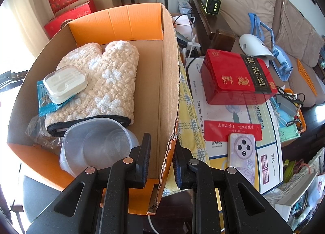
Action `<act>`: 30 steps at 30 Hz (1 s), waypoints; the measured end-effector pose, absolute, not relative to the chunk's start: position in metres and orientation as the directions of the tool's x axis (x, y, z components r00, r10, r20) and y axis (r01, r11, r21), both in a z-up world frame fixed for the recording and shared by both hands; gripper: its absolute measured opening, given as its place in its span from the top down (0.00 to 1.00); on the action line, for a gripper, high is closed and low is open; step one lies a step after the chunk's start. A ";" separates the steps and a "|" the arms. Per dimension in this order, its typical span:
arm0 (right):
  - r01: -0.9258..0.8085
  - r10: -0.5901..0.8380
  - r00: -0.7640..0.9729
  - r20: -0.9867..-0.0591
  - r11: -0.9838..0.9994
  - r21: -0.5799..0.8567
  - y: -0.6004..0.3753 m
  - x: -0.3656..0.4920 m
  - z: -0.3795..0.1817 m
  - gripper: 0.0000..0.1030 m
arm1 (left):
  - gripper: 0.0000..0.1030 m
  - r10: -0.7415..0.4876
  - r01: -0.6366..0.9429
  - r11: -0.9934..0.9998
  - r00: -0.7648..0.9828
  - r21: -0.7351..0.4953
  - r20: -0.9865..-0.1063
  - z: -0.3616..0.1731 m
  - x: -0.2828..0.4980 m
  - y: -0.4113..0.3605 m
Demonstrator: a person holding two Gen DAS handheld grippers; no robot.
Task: Organize objects
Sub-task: 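Move the left gripper to the clear bag of brass pieces, then grasp the bag of brass pieces with the left gripper and lift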
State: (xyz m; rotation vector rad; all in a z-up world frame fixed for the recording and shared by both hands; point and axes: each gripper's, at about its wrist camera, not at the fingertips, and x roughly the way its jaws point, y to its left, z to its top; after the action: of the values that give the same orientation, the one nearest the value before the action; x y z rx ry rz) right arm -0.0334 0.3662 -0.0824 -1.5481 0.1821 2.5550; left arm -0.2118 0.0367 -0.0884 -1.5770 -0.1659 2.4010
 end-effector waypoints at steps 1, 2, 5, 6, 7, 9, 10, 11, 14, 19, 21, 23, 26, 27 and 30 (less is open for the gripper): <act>-0.189 0.064 -0.457 -0.887 -0.982 0.027 0.366 -0.033 -0.082 0.80 | 0.38 0.280 -0.151 -0.959 -0.366 -0.240 -0.888 -0.093 -0.213 0.037; -0.189 0.064 -0.458 -0.887 -0.982 0.026 0.366 -0.034 -0.082 0.80 | 0.40 0.284 -0.145 -0.958 -0.355 -0.247 -0.891 -0.097 -0.215 0.036; -0.189 0.063 -0.457 -0.887 -0.982 0.027 0.366 -0.033 -0.083 0.80 | 0.45 0.310 -0.134 -0.950 -0.325 -0.281 -0.893 -0.107 -0.218 0.036; -0.189 0.063 -0.457 -0.887 -0.982 0.028 0.366 -0.033 -0.083 0.80 | 0.47 0.315 -0.132 -0.949 -0.321 -0.288 -0.893 -0.109 -0.219 0.036; -0.189 0.063 -0.456 -0.888 -0.982 0.028 0.366 -0.032 -0.083 0.80 | 0.52 0.315 -0.131 -0.949 -0.319 -0.288 -0.894 -0.111 -0.219 0.037; -0.189 0.063 -0.456 -0.888 -0.982 0.027 0.366 -0.033 -0.083 0.80 | 0.57 0.313 -0.129 -0.949 -0.315 -0.287 -0.896 -0.113 -0.220 0.038; -0.189 0.063 -0.456 -0.887 -0.982 0.027 0.366 -0.033 -0.083 0.80 | 0.57 0.315 -0.129 -0.949 -0.314 -0.288 -0.896 -0.114 -0.221 0.039; -0.189 0.063 -0.456 -0.887 -0.982 0.028 0.366 -0.033 -0.083 0.80 | 0.58 0.316 -0.130 -0.948 -0.314 -0.289 -0.895 -0.115 -0.221 0.040; -0.190 0.064 -0.456 -0.888 -0.981 0.027 0.366 -0.032 -0.083 0.80 | 0.61 0.311 -0.133 -0.950 -0.311 -0.284 -0.898 -0.117 -0.221 0.043; -0.190 0.063 -0.454 -0.889 -0.981 0.028 0.366 -0.028 -0.085 0.79 | 0.66 0.308 -0.135 -0.951 -0.310 -0.278 -0.900 -0.118 -0.222 0.046; -0.190 0.063 -0.454 -0.889 -0.981 0.028 0.366 -0.029 -0.085 0.79 | 0.73 0.309 -0.136 -0.950 -0.310 -0.280 -0.899 -0.119 -0.222 0.047; -0.190 0.063 -0.454 -0.889 -0.981 0.028 0.366 -0.028 -0.086 0.79 | 0.80 0.314 -0.136 -0.949 -0.301 -0.285 -0.901 -0.120 -0.223 0.049; -0.190 0.062 -0.453 -0.889 -0.981 0.029 0.367 -0.028 -0.087 0.79 | 0.88 0.304 -0.123 -0.952 -0.309 -0.279 -0.901 -0.120 -0.223 0.049; -0.190 0.062 -0.453 -0.889 -0.981 0.029 0.367 -0.028 -0.087 0.79 | 0.92 0.305 -0.116 -0.952 -0.312 -0.282 -0.900 -0.119 -0.222 0.048; -0.190 0.062 -0.453 -0.889 -0.981 0.028 0.367 -0.028 -0.087 0.79 | 0.98 0.311 -0.126 -0.950 -0.334 -0.285 -0.890 -0.112 -0.218 0.048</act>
State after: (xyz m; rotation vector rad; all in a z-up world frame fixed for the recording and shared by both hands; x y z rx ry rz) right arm -0.0282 0.3666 -0.0868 -1.5540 0.1857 2.5516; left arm -0.2184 0.0484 -0.1124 -1.6263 -0.2385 2.3549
